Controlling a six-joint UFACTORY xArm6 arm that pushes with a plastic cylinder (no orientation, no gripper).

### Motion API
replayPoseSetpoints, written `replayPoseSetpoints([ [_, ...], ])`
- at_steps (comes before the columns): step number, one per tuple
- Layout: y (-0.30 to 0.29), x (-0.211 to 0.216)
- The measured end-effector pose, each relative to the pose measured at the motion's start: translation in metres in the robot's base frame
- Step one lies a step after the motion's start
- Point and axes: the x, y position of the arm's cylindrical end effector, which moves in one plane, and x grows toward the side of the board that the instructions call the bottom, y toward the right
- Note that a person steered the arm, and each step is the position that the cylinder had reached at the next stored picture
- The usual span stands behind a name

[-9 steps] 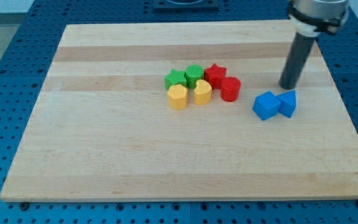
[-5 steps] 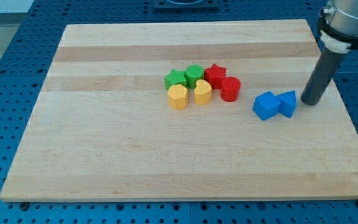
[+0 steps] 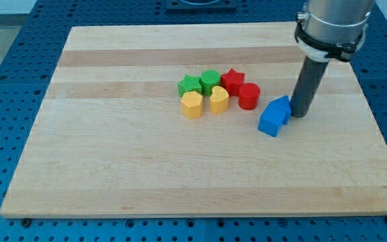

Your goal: Separate blue triangle from blue cube

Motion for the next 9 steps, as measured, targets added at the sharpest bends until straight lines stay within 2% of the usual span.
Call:
replayPoseSetpoints([
  [6, -0.010, -0.009],
  [9, -0.034, -0.006],
])
